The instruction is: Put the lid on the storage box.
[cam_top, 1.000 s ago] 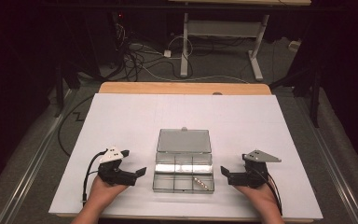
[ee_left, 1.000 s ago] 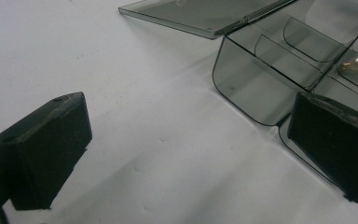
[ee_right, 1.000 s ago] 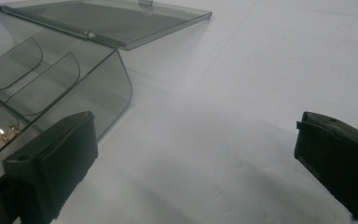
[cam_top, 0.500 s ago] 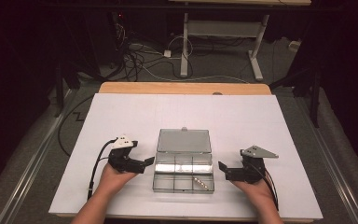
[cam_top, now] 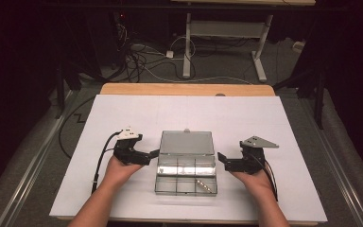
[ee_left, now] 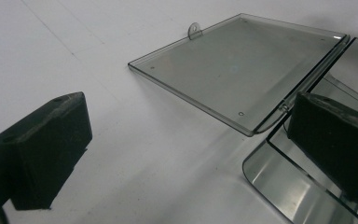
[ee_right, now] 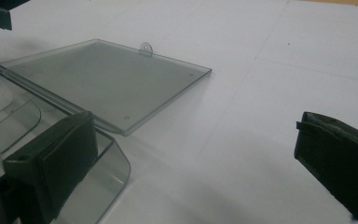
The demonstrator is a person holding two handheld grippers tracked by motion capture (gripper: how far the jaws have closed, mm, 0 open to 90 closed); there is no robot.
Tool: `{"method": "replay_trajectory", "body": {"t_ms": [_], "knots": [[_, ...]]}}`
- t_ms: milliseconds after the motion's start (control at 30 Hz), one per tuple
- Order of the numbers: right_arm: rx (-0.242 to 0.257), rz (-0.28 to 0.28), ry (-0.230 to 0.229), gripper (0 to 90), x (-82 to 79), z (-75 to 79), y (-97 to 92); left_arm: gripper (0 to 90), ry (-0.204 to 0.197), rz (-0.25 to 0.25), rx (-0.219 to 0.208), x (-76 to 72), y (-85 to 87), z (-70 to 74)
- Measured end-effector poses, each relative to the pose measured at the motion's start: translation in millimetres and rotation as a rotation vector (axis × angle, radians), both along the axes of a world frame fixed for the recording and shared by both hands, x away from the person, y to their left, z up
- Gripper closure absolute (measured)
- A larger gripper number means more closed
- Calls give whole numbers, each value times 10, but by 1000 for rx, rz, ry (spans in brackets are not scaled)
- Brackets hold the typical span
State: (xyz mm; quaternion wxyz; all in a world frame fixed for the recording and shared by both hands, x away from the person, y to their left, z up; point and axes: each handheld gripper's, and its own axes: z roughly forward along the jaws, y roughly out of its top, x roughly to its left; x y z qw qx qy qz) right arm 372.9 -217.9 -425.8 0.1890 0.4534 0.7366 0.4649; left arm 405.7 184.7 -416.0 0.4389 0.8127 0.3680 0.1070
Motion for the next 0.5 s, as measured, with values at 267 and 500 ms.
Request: {"method": "replay_trajectory", "body": {"t_ms": [267, 500], "knots": [[11, 7, 12, 2, 127, 41, 74, 0, 6, 19, -8, 83, -26, 48], [20, 16, 30, 4, 236, 38, 147, 0, 27, 22, -15, 198, -74, 38]]}}
